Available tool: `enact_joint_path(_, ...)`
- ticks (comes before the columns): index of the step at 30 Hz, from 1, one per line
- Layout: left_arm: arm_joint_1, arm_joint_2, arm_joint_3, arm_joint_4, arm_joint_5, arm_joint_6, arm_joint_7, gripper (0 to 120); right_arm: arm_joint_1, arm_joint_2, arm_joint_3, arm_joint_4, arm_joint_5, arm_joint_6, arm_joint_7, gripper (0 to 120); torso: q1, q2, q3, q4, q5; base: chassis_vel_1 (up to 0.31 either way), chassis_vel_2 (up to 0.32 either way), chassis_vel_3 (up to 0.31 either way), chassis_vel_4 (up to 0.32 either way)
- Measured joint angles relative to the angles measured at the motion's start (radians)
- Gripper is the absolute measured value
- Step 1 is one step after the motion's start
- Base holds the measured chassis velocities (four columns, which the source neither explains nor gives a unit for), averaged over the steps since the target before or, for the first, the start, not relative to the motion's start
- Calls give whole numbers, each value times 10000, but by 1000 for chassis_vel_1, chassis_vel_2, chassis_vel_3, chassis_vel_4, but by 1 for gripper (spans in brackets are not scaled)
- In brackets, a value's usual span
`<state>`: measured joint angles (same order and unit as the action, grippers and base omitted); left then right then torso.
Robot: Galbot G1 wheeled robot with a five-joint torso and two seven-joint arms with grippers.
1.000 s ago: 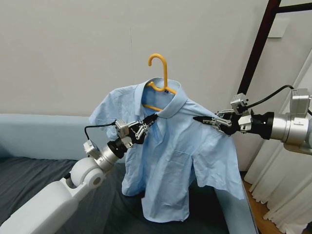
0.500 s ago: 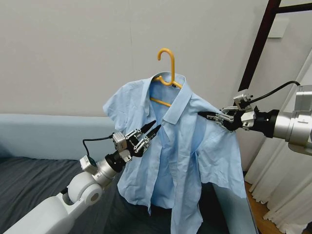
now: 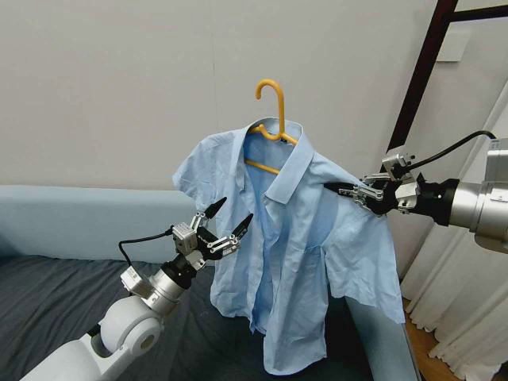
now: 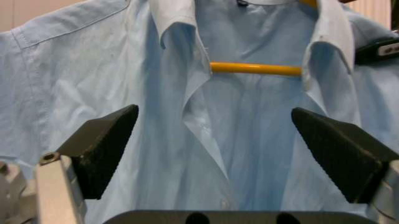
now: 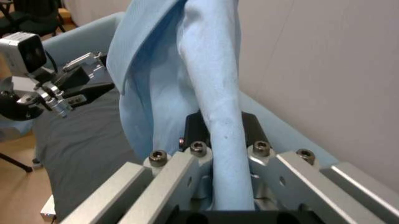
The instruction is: Pick up the clothes from the sofa and hang them on the clothes hanger.
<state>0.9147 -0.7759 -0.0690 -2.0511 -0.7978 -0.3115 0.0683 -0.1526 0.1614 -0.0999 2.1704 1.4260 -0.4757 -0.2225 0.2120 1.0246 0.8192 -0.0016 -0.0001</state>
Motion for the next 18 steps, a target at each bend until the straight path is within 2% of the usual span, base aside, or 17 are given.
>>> enact_joint_path(2, -12, -40, 2, -85, 61, 157, -283, 100, -30, -25, 26, 40, 0, 7, -36, 1, 0, 0, 0, 0, 0, 0, 0, 0, 0)
enact_joint_path(6, -519, -193, 198, -3, 8, 512, -740, 93, -105, -6, 33, 126, -11, 97, -198, 1, 0, 0, 0, -1, 1, 0, 0, 0, 0)
enact_joint_path(9, -878, -276, 439, 261, -75, 489, -688, 81, -186, 53, -3, 169, -78, 161, -244, 1, 1, -1, 0, -1, 0, 0, 0, 0, 0)
enact_joint_path(10, -878, -276, 439, 261, -75, 489, -688, 81, -186, 53, -3, 169, -78, 161, -244, 1, 1, -1, 0, -1, 0, 0, 0, 0, 0)
enact_joint_path(15, -896, -362, 529, 290, -155, 374, -604, 59, -203, 91, -39, 83, -130, 176, -241, 1, 0, 0, 1, 1, 0, 0, 0, 0, 0)
enact_joint_path(16, -896, -362, 529, 290, -155, 374, -604, 59, -203, 91, -39, 83, -130, 176, -241, 1, 0, 0, 1, 1, 0, 0, 0, 0, 0)
enact_joint_path(18, -954, -391, 596, 277, -198, 329, -592, 51, -198, 113, -77, 49, -151, 177, -241, 1, 0, -1, 0, 0, 1, 0, 0, 0, 0)
